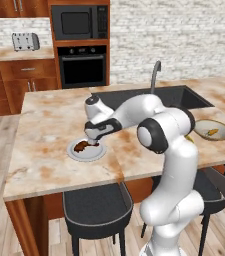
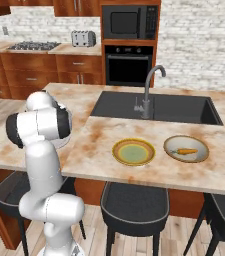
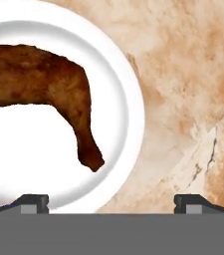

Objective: Pick the chicken drumstick and carrot from their plates and place them in the bowl. Then put the bowl in the fridge.

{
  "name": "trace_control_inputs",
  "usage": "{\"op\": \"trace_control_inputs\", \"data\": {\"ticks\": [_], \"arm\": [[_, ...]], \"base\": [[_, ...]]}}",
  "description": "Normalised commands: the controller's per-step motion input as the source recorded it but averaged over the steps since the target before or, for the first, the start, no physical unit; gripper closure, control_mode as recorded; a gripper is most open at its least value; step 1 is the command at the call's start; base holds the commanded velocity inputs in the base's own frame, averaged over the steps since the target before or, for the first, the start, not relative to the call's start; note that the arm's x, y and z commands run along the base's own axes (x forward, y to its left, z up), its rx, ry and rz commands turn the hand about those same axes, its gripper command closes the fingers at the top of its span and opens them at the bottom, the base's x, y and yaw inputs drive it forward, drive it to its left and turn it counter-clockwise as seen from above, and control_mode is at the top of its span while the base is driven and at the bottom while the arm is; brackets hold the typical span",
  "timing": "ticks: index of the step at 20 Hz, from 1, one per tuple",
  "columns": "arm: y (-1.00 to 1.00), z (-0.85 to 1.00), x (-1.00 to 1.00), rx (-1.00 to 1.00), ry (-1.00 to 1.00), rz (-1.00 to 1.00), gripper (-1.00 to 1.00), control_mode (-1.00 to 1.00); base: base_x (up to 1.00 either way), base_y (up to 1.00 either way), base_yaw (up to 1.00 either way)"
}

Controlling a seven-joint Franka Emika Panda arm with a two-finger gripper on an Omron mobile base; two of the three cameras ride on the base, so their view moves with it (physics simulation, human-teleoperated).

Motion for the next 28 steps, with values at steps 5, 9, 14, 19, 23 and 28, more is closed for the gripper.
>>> {"op": "trace_control_inputs", "data": {"ticks": [5, 9, 14, 19, 23, 28], "arm": [[0.40, -0.15, 0.05, -0.03, 0.03, 0.03, -1.00, -1.00], [0.14, -0.12, 0.04, 0.00, 0.13, 0.01, -1.00, -1.00], [0.12, -0.16, 0.02, 0.00, 0.15, 0.00, -1.00, -1.00], [0.00, -0.22, 0.23, 0.00, 0.05, 0.03, -1.00, -1.00], [0.00, -0.30, 0.37, 0.00, 0.01, 0.06, -1.00, -1.00], [0.09, -0.26, 0.25, 0.00, 0.16, 0.04, -1.00, -1.00]], "base": [[0.00, 0.00, 0.00], [0.00, 0.00, 0.00], [0.00, 0.00, 0.00], [0.00, 0.00, 0.00], [0.00, 0.00, 0.00], [0.00, 0.00, 0.00]]}}
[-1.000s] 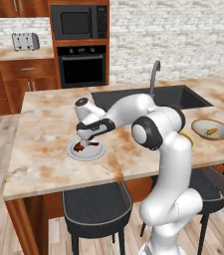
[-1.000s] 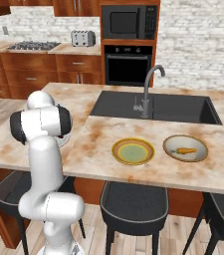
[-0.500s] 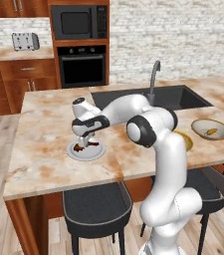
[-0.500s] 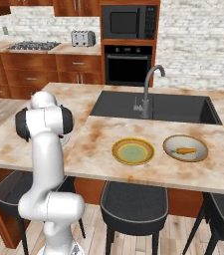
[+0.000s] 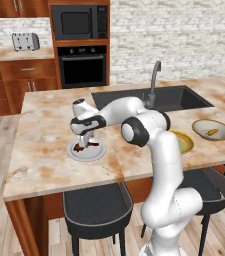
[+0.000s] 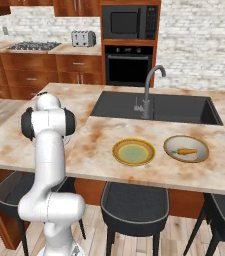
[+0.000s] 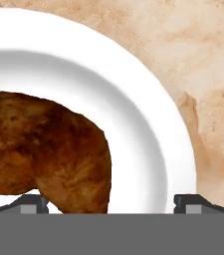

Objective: Pick the chicken drumstick and carrot from their plates and place them in the bowl. Then put the bowl in the fridge.

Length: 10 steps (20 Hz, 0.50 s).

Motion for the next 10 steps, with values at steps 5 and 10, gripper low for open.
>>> {"op": "trace_control_inputs", "data": {"ticks": [5, 10], "arm": [[0.10, -0.19, 0.00, 0.00, 0.11, 0.03, -1.00, -1.00], [0.09, -0.14, -0.30, 0.00, 0.03, 0.03, -1.00, -1.00]], "base": [[0.00, 0.00, 0.00], [0.00, 0.00, 0.00]]}}
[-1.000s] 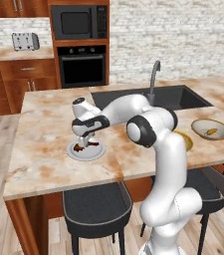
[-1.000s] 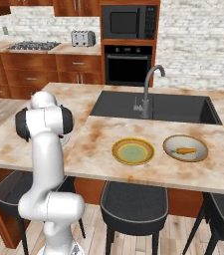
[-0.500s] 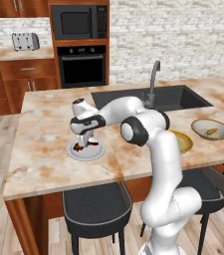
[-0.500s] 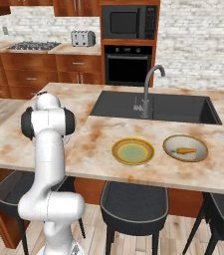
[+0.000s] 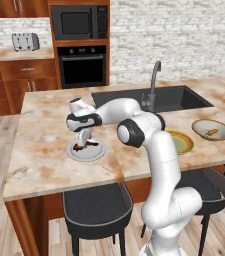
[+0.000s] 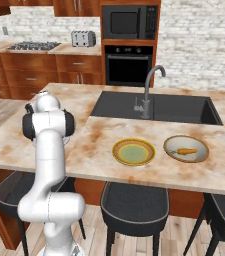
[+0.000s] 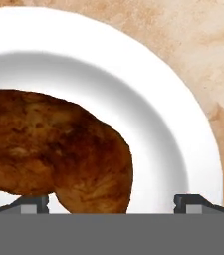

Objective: Pick the chicken drumstick and carrot from their plates and place them in the bowl. Then put the bowl in the fridge.

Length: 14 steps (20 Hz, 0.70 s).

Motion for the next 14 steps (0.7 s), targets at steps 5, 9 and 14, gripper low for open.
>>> {"op": "trace_control_inputs", "data": {"ticks": [5, 9, 14], "arm": [[0.12, -0.16, -0.35, 0.00, 0.00, 0.00, -1.00, -1.00], [0.05, -0.25, -0.20, 0.00, 0.00, 0.00, -1.00, -1.00], [-0.01, -0.25, 0.04, 0.00, 0.00, 0.01, -1.00, -1.00]], "base": [[0.00, 0.00, 0.00], [0.00, 0.00, 0.00], [0.00, 0.00, 0.00]]}}
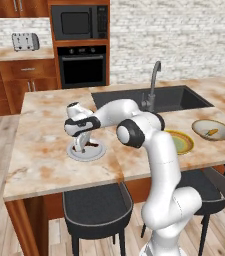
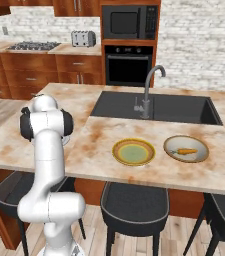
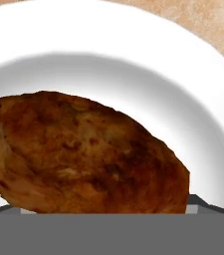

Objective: Pick the chicken drumstick and carrot from their plates and place them in the bowl. Then put the bowl in the fridge.

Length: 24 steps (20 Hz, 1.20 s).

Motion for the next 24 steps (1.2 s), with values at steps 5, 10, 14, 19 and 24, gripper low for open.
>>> {"op": "trace_control_inputs", "data": {"ticks": [5, 10, 14, 19, 24], "arm": [[0.00, -0.20, -0.04, 0.00, 0.00, 0.02, 1.00, -1.00], [-0.01, -0.23, -0.11, 0.00, 0.02, 0.00, 1.00, -1.00], [-0.07, 0.03, -0.13, 0.06, 0.03, 0.00, 1.00, -1.00], [-0.13, 0.53, -0.36, 0.14, 0.00, 0.00, 1.00, -1.00], [-0.21, 0.63, -0.48, 0.06, -0.06, 0.00, 1.00, -1.00]], "base": [[0.00, 0.00, 0.00], [0.00, 0.00, 0.00], [0.00, 0.00, 0.00], [0.00, 0.00, 0.00], [0.00, 0.00, 0.00]]}}
